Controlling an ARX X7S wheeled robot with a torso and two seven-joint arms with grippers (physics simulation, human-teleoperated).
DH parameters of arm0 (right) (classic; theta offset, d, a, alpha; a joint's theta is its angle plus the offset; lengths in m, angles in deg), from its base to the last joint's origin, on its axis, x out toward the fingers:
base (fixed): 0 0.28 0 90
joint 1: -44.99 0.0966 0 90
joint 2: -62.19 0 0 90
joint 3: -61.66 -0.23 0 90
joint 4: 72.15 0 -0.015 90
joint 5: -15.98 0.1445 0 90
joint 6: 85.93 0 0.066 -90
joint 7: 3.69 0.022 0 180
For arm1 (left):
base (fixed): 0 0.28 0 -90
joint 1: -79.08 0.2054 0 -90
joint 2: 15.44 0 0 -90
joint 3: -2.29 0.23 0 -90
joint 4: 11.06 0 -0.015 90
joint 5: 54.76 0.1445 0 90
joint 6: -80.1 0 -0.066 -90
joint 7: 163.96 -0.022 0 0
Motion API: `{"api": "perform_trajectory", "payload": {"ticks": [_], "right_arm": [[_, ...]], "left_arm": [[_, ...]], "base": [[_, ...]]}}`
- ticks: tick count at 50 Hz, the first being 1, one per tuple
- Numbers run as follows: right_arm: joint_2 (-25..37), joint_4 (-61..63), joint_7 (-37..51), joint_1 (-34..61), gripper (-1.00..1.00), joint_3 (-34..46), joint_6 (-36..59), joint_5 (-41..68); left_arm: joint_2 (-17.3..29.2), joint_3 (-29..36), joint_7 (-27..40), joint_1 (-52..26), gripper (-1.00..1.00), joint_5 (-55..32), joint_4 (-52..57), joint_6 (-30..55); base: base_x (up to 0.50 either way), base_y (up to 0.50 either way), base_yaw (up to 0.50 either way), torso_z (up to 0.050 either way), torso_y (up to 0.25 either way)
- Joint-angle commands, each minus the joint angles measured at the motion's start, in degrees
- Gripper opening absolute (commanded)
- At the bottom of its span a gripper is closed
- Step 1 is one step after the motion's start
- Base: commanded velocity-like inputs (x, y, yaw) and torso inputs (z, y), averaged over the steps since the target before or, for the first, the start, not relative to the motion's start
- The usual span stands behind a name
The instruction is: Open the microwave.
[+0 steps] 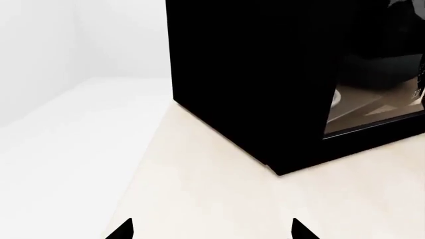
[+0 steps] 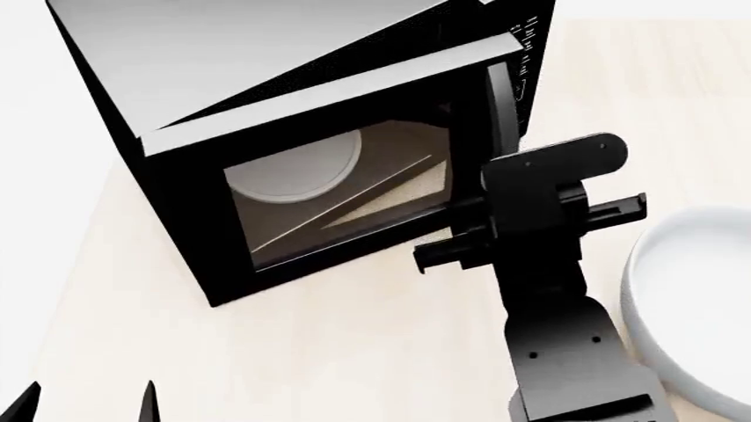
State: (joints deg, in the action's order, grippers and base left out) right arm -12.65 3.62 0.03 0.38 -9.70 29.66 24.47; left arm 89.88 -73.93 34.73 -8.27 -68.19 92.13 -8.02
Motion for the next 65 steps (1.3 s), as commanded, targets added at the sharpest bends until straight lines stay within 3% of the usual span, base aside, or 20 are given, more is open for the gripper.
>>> {"api": "perform_trajectory", "payload": {"ticks": [1,38,65], "right_arm": [[0.04,9.57,-0.89,-5.90,-1.00,1.60,2.17,6.68],[4.77,33.33,2.92,-23.72,-1.00,2.31,1.89,8.82],[5.94,40.17,4.08,-36.06,-1.00,1.40,-7.18,10.00]], "left_arm": [[0.19,0.21,0.36,0.04,1.00,-0.02,0.09,-0.18],[0.92,0.86,0.96,0.02,1.00,-0.48,-0.02,-0.43],[1.25,1.59,1.61,-0.05,1.00,-0.38,0.05,-0.56]], "base": [[0.00,0.00,0.00,0.000,0.000],[0.00,0.00,0.00,0.000,0.000],[0.00,0.00,0.00,0.000,0.000]]}}
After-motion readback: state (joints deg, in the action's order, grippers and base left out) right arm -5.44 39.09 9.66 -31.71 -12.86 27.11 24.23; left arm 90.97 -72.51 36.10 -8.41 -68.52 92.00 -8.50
